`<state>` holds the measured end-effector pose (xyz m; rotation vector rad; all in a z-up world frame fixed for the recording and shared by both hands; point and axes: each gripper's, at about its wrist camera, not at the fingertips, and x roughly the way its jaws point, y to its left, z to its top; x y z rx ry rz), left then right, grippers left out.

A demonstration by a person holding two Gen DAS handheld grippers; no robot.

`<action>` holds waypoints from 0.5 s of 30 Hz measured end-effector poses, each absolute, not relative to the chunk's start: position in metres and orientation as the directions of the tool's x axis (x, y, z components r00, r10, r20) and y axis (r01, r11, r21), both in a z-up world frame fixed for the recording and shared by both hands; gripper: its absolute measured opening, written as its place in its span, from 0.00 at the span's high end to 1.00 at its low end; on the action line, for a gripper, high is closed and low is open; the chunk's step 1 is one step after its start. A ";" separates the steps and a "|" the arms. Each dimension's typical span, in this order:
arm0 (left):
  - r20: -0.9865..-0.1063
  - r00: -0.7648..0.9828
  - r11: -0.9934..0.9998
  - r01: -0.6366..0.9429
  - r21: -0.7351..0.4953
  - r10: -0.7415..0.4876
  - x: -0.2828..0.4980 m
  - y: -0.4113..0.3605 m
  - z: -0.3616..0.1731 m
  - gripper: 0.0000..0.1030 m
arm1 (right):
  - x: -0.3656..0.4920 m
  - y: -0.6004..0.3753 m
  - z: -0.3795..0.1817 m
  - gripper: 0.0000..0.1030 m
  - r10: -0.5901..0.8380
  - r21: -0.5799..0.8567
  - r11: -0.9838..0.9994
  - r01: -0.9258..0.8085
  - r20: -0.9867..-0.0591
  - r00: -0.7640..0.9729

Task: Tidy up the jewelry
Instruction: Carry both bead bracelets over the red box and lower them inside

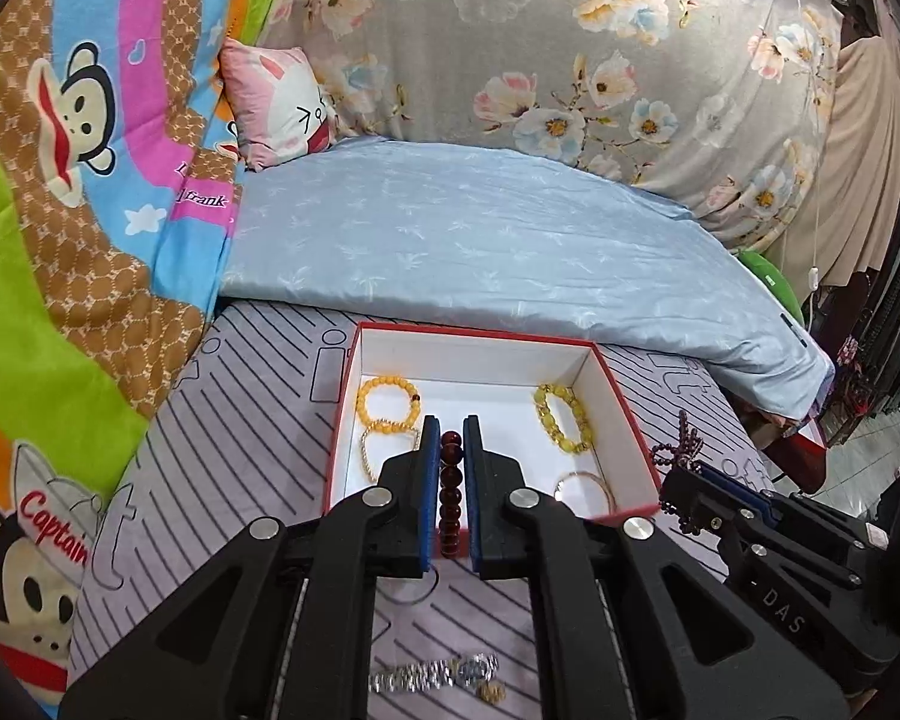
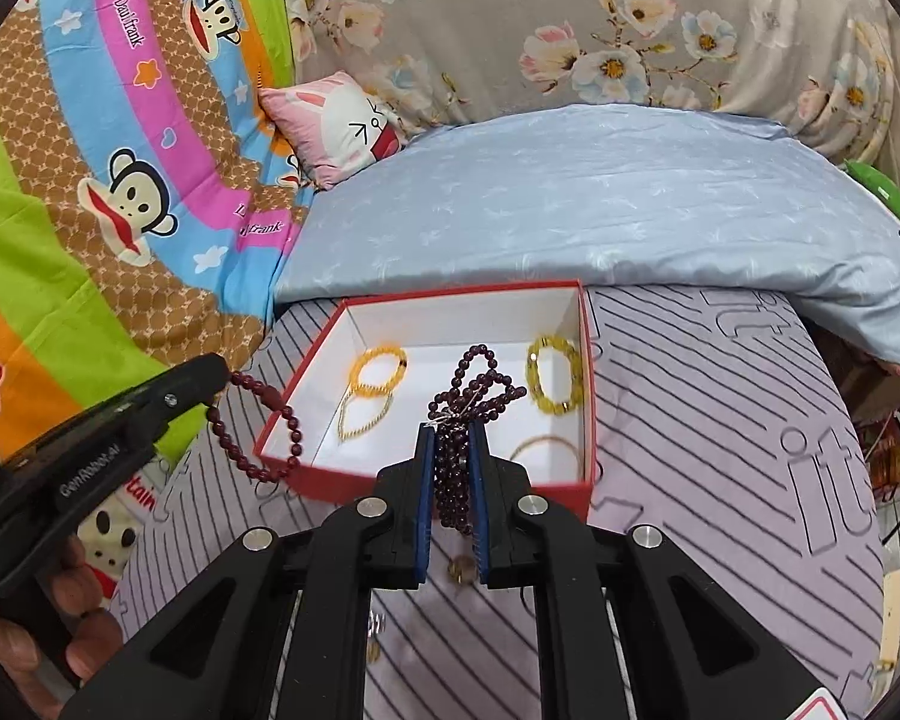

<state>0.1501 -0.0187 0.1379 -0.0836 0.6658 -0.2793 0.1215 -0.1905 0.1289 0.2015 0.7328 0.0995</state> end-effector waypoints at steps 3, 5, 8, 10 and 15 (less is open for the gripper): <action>-0.610 0.744 0.962 0.226 -0.154 -0.272 0.170 -0.027 0.131 0.93 | 0.143 -0.189 0.126 0.90 0.157 0.214 0.977 -0.016 -0.660 0.735; -0.619 0.739 0.964 0.221 -0.150 -0.266 0.181 -0.031 0.125 0.93 | 0.156 -0.188 0.121 0.90 0.161 0.221 0.975 -0.013 -0.667 0.727; -0.636 0.727 0.966 0.214 -0.146 -0.257 0.197 -0.035 0.116 0.93 | 0.171 -0.187 0.113 0.90 0.160 0.221 0.975 -0.009 -0.679 0.717; -0.647 0.719 0.967 0.212 -0.143 -0.253 0.207 -0.038 0.109 0.93 | 0.179 -0.186 0.108 0.90 0.158 0.218 0.976 -0.008 -0.686 0.710; -0.664 0.707 0.969 0.209 -0.131 -0.243 0.220 -0.043 0.097 0.93 | 0.192 -0.183 0.099 0.90 0.157 0.211 0.977 -0.009 -0.698 0.699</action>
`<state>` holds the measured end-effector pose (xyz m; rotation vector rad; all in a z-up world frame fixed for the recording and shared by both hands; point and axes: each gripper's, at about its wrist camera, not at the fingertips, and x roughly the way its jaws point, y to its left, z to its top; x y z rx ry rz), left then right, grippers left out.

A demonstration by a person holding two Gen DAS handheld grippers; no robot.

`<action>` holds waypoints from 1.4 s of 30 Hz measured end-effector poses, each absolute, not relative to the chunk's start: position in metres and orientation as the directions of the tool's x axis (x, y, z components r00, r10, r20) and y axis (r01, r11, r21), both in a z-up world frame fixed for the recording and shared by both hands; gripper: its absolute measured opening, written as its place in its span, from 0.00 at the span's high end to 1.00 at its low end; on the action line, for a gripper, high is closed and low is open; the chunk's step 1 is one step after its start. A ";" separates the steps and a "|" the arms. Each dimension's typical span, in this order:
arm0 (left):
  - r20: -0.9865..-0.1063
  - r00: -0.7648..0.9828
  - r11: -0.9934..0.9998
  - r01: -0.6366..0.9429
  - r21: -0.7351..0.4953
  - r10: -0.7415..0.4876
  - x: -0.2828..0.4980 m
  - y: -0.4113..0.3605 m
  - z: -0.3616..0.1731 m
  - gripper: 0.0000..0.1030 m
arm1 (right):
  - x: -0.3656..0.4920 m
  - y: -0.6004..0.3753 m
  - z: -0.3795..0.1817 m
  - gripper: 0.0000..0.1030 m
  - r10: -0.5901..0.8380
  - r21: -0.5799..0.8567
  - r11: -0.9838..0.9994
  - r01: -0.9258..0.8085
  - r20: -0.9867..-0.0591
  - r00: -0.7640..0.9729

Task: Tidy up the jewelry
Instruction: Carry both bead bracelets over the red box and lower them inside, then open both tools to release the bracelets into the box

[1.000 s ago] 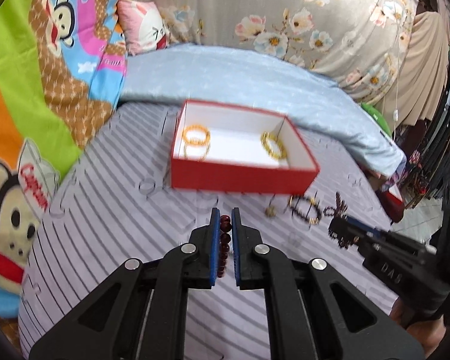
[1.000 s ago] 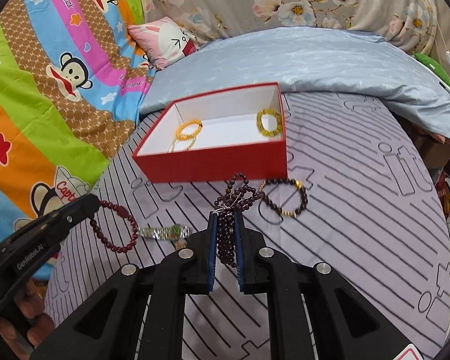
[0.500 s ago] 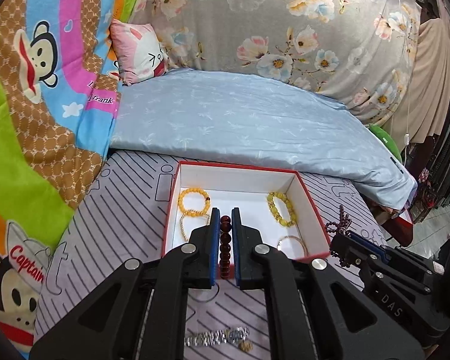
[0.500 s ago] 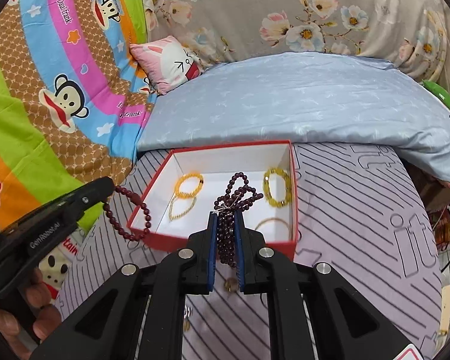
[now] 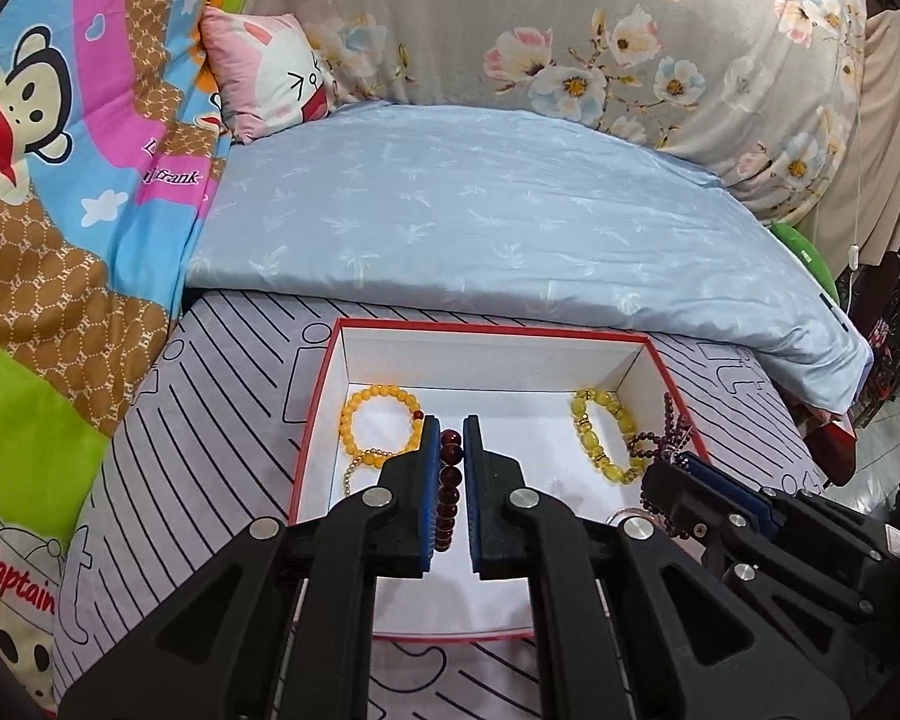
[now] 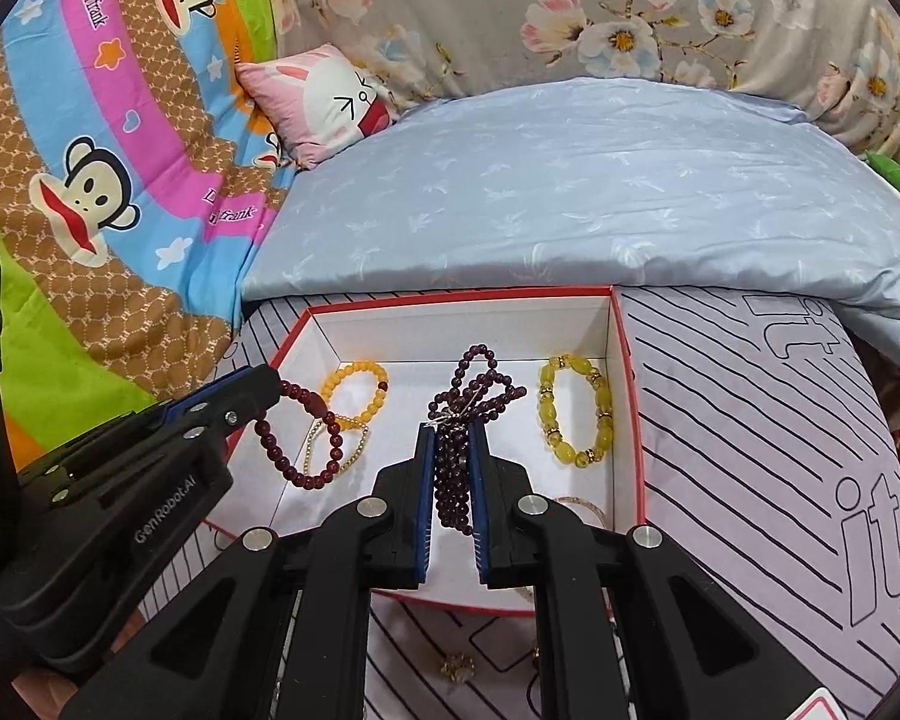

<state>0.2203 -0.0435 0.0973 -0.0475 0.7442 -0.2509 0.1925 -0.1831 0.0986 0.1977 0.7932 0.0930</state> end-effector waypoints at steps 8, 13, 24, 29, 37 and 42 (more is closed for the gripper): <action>-0.679 0.692 0.969 0.205 -0.139 -0.244 0.233 -0.046 0.085 0.93 | 0.209 -0.180 0.085 0.90 0.156 0.205 0.979 -0.008 -0.717 0.679; -0.677 0.694 0.969 0.202 -0.144 -0.245 0.237 -0.046 0.083 0.92 | 0.213 -0.179 0.082 0.83 0.154 0.197 0.980 -0.013 -0.721 0.676; -0.655 0.720 0.973 0.190 -0.131 -0.229 0.223 -0.039 0.092 0.68 | 0.195 -0.188 0.092 0.66 0.139 0.210 0.978 0.014 -0.696 0.704; -0.653 0.723 0.974 0.187 -0.130 -0.226 0.211 -0.034 0.096 0.68 | 0.176 -0.191 0.096 0.66 0.143 0.225 0.974 0.023 -0.692 0.708; -0.651 0.724 0.973 0.192 -0.129 -0.229 0.180 -0.031 0.102 0.65 | 0.138 -0.191 0.098 0.66 0.141 0.228 0.973 0.029 -0.693 0.707; -0.650 0.724 0.972 0.198 -0.124 -0.230 0.161 -0.031 0.105 0.65 | 0.117 -0.189 0.101 0.66 0.143 0.232 0.972 0.030 -0.691 0.709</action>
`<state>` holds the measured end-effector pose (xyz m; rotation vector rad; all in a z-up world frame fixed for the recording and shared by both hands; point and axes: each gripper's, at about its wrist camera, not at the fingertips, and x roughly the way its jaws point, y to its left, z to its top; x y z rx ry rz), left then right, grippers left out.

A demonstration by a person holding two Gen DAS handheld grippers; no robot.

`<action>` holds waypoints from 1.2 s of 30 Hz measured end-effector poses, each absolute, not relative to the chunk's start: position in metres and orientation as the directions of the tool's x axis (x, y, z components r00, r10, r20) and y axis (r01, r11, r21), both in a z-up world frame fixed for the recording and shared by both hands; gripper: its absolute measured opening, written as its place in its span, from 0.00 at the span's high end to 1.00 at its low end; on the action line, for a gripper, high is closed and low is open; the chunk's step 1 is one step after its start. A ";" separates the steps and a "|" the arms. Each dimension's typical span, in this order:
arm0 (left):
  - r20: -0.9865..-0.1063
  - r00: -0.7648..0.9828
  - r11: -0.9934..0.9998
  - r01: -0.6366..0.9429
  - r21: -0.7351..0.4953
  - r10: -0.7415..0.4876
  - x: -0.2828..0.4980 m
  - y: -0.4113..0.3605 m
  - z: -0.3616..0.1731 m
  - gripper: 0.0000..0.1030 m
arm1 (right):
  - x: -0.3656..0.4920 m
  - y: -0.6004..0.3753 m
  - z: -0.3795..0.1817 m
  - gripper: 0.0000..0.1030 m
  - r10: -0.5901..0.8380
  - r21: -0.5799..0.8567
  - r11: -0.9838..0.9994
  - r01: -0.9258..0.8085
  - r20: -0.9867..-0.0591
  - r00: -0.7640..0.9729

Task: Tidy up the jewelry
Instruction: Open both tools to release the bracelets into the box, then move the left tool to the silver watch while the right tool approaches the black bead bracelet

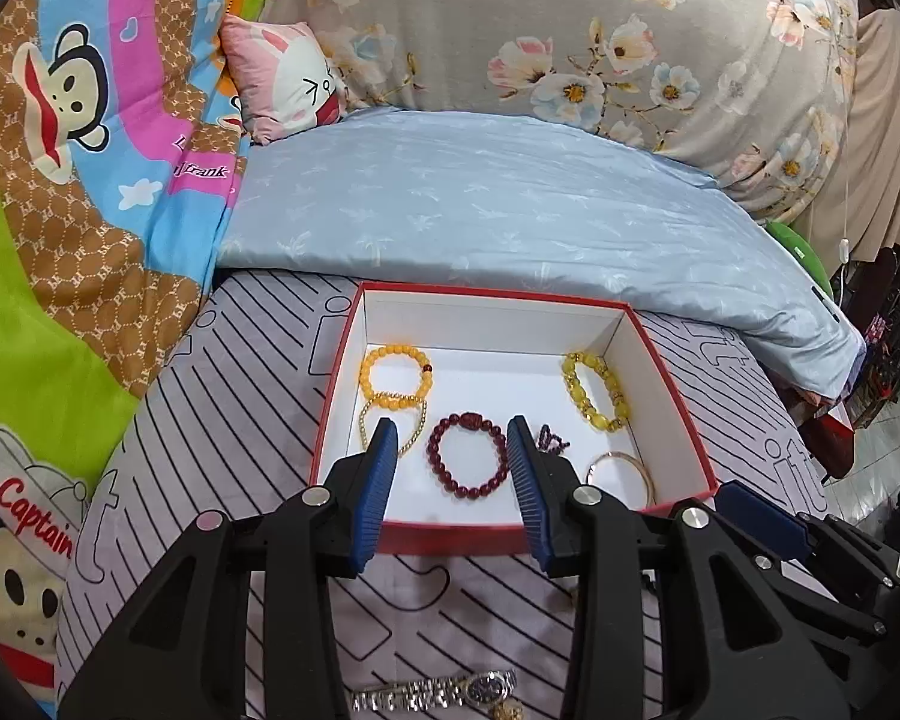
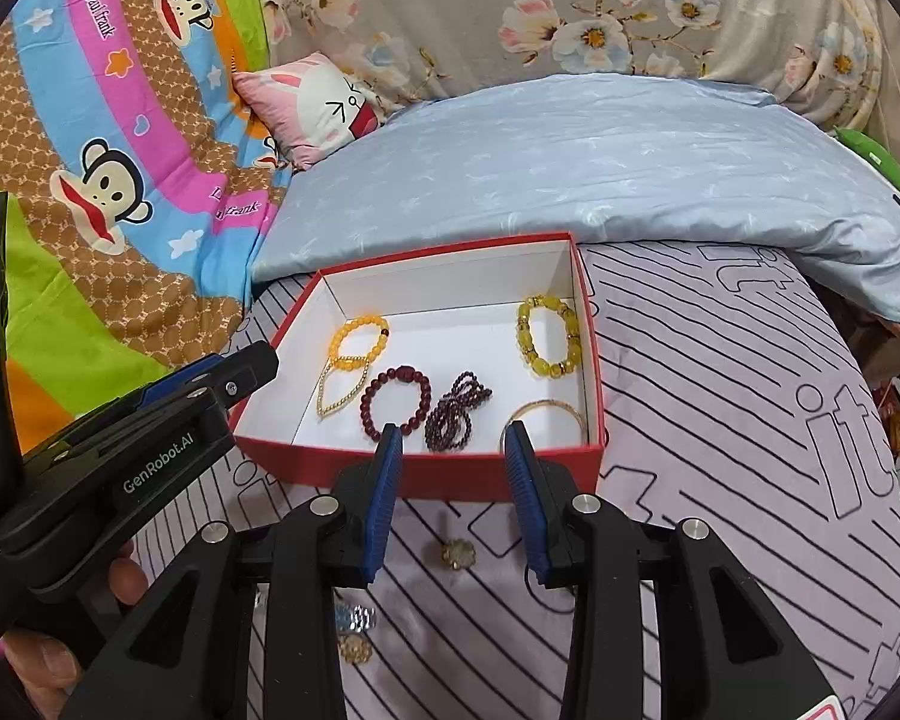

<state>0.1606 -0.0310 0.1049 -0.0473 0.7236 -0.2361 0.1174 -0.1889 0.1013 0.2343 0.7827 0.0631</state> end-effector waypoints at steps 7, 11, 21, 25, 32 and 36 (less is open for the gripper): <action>-0.655 0.720 0.973 0.188 -0.134 -0.229 0.130 -0.023 0.102 0.50 | 0.088 -0.189 0.100 0.66 0.131 0.223 0.974 0.038 -0.694 0.707; -0.680 0.701 0.976 0.176 -0.127 -0.215 0.114 -0.015 0.087 0.50 | 0.070 -0.198 0.085 0.66 0.104 0.205 0.977 0.066 -0.717 0.689; -0.742 0.647 0.984 0.139 -0.113 -0.177 0.077 0.011 0.039 0.50 | 0.046 -0.215 0.043 0.66 0.078 0.194 0.973 0.123 -0.783 0.617; -0.753 0.632 0.982 0.153 -0.113 -0.185 0.065 0.014 0.028 0.50 | 0.044 -0.217 0.033 0.66 0.079 0.195 0.972 0.130 -0.795 0.601; -0.770 0.605 0.976 0.186 -0.109 -0.202 0.054 0.008 0.013 0.50 | 0.041 -0.216 0.026 0.66 0.090 0.203 0.970 0.130 -0.804 0.588; -0.773 0.602 0.977 0.175 -0.119 -0.202 0.057 0.011 0.011 0.50 | 0.039 -0.213 0.024 0.66 0.093 0.200 0.972 0.120 -0.806 0.584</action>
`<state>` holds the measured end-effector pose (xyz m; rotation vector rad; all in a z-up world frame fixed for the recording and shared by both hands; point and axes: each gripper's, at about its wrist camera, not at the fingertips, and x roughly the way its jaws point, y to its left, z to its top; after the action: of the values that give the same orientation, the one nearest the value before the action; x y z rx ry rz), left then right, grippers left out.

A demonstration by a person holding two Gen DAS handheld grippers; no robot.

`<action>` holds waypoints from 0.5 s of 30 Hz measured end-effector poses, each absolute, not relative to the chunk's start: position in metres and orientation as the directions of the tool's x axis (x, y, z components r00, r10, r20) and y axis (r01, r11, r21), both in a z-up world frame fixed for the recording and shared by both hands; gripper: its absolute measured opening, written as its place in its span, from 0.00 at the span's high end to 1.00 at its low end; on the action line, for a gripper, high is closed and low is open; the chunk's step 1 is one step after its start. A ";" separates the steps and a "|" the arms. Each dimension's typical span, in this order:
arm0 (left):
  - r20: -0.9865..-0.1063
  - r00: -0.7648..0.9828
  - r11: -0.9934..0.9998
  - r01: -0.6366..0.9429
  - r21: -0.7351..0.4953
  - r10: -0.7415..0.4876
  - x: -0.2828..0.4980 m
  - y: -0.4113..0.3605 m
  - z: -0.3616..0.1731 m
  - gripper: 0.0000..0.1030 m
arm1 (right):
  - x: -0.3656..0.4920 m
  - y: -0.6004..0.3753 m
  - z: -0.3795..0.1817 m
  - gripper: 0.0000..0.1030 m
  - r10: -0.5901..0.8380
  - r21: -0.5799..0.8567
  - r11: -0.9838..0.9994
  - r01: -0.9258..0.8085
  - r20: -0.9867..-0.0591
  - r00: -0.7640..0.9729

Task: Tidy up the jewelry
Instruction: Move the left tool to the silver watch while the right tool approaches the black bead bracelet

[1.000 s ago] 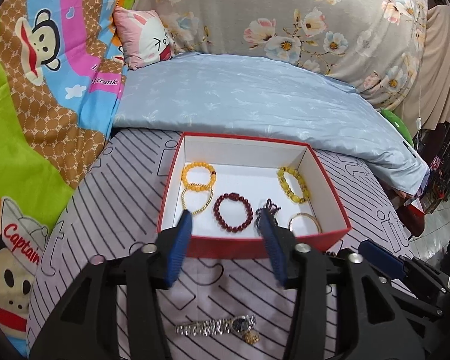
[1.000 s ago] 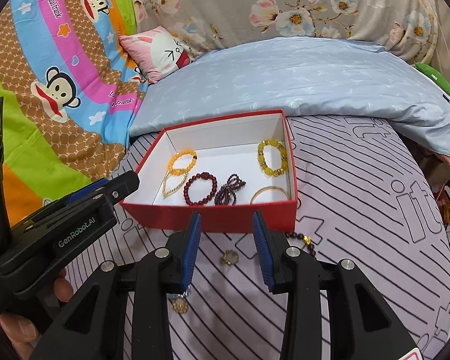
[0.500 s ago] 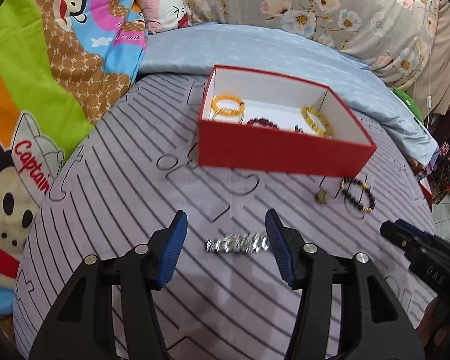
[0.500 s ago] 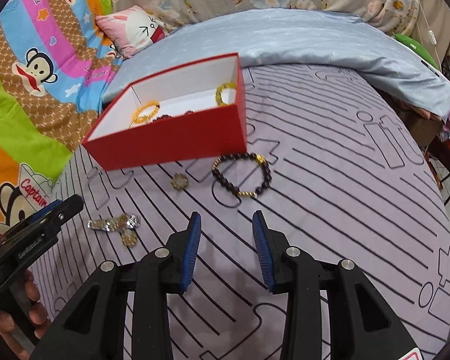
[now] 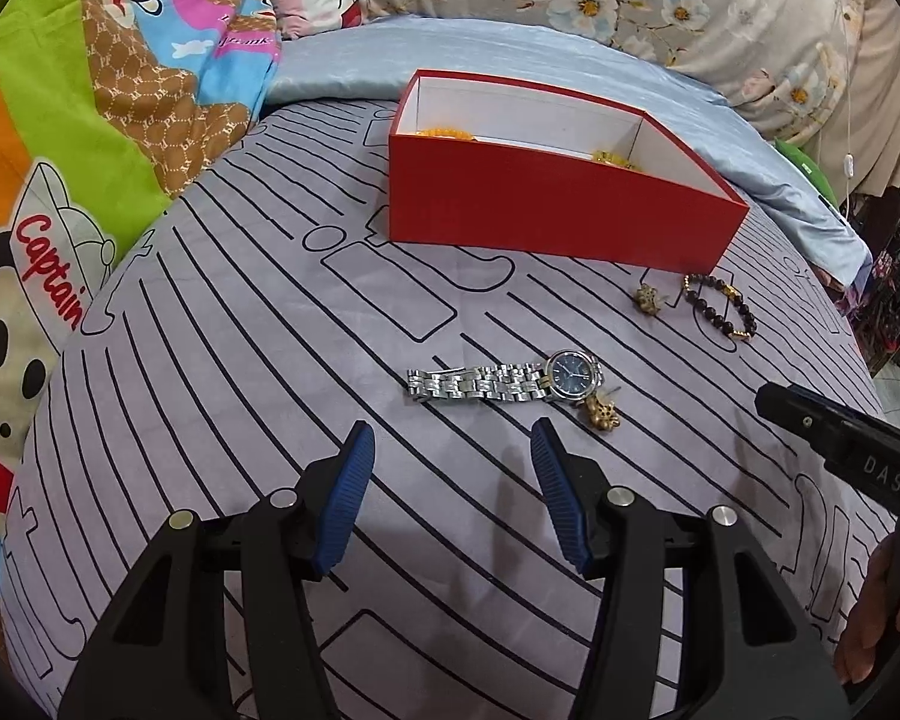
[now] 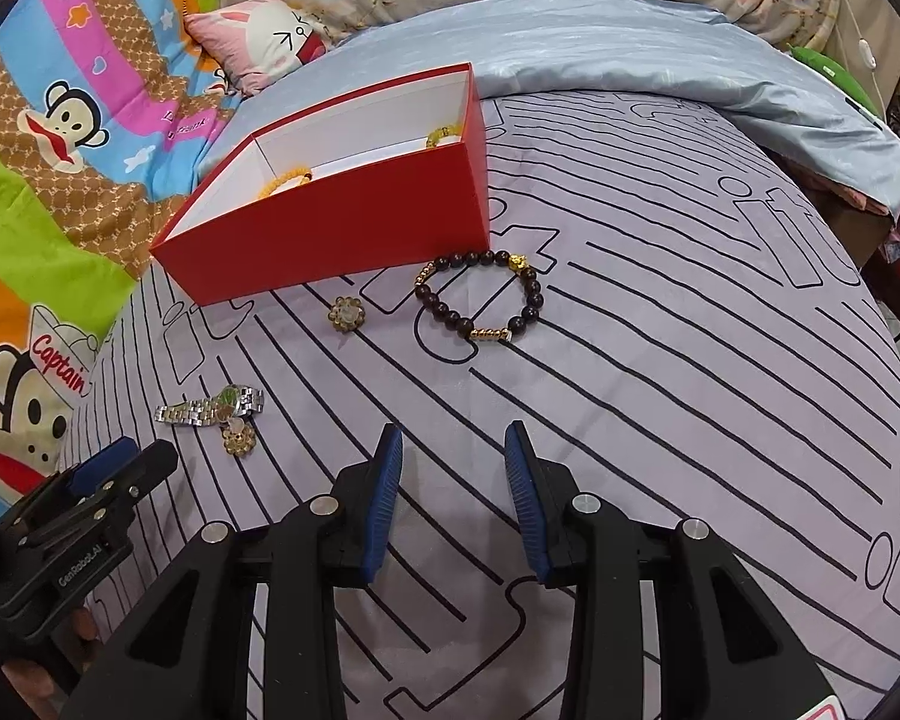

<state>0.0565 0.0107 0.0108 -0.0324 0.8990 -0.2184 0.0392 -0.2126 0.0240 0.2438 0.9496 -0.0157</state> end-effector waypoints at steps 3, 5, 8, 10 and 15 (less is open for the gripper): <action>-0.767 0.607 0.975 0.186 -0.118 -0.208 0.059 0.009 0.014 0.50 | 0.040 -0.214 0.022 0.66 0.095 0.202 0.971 0.124 -0.809 0.580; -0.758 0.615 0.973 0.198 -0.118 -0.217 0.063 0.007 0.017 0.50 | 0.041 -0.217 0.021 0.66 0.097 0.210 0.969 0.131 -0.810 0.578; -0.750 0.618 0.967 0.232 -0.111 -0.234 0.073 0.000 0.021 0.49 | 0.041 -0.218 0.022 0.66 0.094 0.209 0.969 0.134 -0.809 0.580; -0.744 0.625 0.965 0.240 -0.104 -0.235 0.082 -0.004 0.025 0.49 | 0.042 -0.219 0.023 0.66 0.094 0.209 0.968 0.135 -0.809 0.580; -0.763 0.598 0.962 0.251 -0.111 -0.244 0.104 -0.015 0.019 0.49 | 0.043 -0.219 0.024 0.66 0.096 0.211 0.968 0.134 -0.810 0.578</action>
<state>0.1043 -0.0151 0.0187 0.0082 0.8840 -0.2874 0.0431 -0.2193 0.0236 0.2611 0.9568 -0.0220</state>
